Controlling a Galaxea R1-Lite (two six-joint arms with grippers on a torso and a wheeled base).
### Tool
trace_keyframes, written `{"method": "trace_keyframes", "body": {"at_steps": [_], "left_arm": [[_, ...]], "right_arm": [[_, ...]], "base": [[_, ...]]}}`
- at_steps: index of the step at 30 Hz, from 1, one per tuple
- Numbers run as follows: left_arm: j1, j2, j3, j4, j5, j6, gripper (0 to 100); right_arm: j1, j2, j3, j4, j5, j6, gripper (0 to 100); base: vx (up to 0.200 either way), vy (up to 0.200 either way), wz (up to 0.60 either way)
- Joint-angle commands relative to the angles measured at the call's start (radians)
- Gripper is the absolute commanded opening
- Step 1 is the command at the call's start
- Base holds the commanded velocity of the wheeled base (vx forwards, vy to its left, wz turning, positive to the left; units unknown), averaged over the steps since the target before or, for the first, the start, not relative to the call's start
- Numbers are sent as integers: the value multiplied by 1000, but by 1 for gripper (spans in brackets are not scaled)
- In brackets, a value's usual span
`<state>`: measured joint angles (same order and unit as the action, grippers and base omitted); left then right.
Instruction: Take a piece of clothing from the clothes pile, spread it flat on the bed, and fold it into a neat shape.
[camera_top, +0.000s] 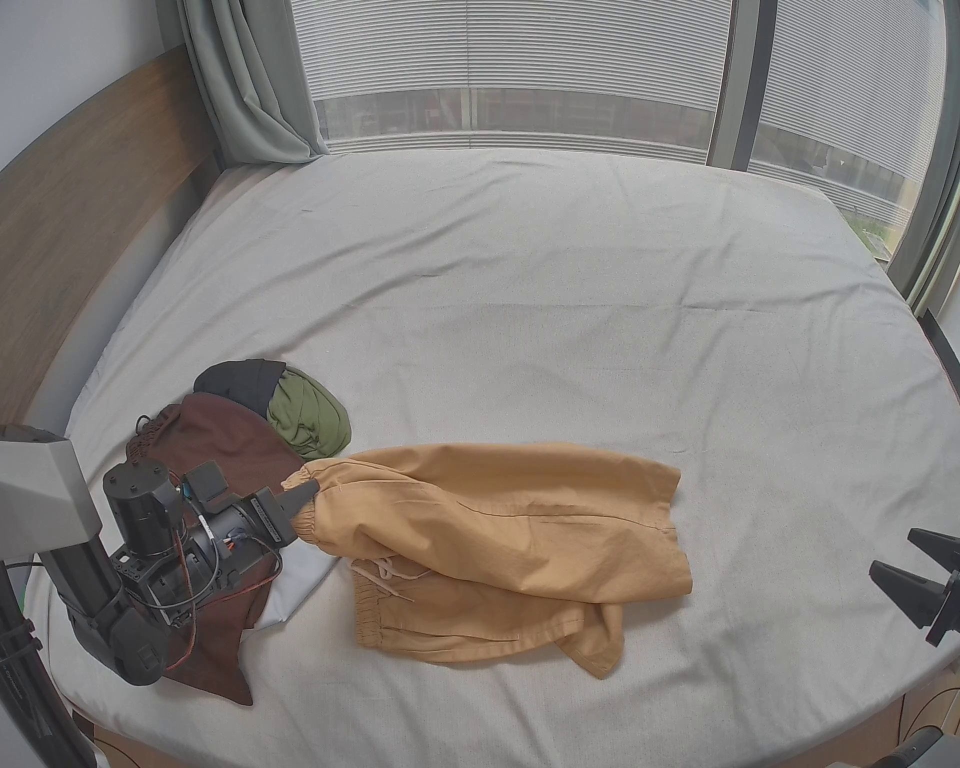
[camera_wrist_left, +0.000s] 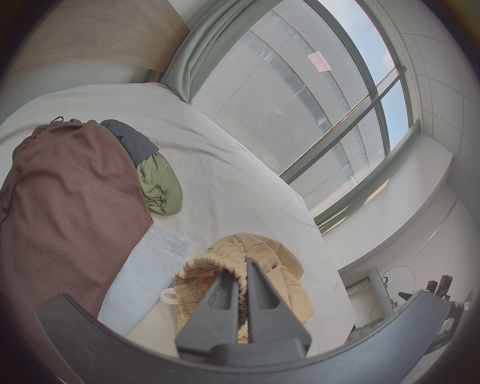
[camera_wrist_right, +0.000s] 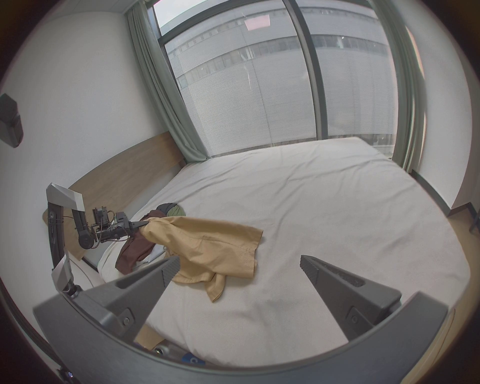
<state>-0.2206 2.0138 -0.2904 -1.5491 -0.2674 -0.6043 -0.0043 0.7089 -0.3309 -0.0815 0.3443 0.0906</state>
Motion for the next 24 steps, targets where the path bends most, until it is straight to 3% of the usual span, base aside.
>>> {"method": "trace_keyframes", "body": {"at_steps": [1, 9, 15, 24], "left_arm": [[1, 0, 2, 0, -3, 21, 0], [1, -1, 1, 0, -6, 40, 0], [1, 2, 2, 0, -19, 41, 0], [4, 3, -10, 0, -24, 41, 0]], "right_arm": [[3, 122, -28, -4, 45, -11, 100], [3, 284, -85, -17, 116, -65, 100], [-8, 412, -137, -80, 251, -2, 100], [0, 584, -89, -258, 280, 35, 100]], "base": [[0, 0, 0], [0, 0, 0], [0, 0, 0], [0, 0, 0]]}}
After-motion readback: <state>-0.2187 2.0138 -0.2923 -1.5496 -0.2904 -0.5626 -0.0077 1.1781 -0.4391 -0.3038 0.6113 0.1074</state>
